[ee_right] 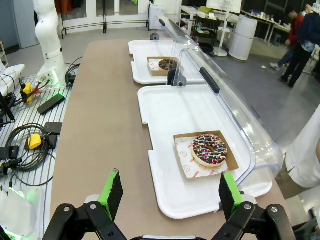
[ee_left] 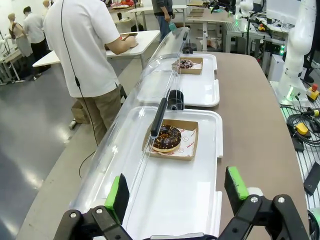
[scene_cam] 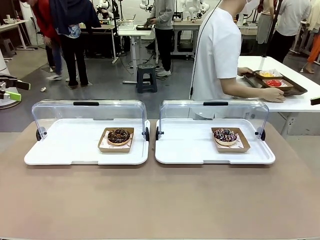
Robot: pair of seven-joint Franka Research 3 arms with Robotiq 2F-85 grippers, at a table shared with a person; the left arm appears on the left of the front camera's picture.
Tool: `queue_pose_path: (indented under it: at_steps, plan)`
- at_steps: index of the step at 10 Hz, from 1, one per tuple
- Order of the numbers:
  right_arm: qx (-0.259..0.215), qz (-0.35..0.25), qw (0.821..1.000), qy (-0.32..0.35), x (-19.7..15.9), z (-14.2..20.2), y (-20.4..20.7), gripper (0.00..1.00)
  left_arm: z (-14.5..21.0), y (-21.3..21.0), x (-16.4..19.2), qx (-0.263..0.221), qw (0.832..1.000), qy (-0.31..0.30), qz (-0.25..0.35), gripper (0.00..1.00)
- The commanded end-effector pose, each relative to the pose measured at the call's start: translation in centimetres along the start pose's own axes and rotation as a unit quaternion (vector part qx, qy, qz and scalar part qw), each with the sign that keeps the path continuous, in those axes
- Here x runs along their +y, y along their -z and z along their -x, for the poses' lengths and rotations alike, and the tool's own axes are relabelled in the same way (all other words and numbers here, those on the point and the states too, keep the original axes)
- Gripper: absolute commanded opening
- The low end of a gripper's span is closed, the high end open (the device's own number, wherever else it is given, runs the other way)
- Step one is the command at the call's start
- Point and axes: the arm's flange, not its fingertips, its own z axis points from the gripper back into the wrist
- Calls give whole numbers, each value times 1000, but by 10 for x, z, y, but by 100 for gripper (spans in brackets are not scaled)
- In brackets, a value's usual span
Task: Provide the desired donut to the person.
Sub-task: Place the picked Paper togo box onto the Handle tray extended by the person.
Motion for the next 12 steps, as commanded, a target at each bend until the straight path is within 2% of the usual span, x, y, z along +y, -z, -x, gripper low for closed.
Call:
queue_pose_path:
  at_steps: [1,12]
  plan:
    - [-3,-2,1000,9,1,-2,0,100,0,-1,-1,-2,1000,-1,1,100]
    - [-3,-2,1000,9,1,-2,0,100,0,-1,-1,-2,1000,-1,1,100]
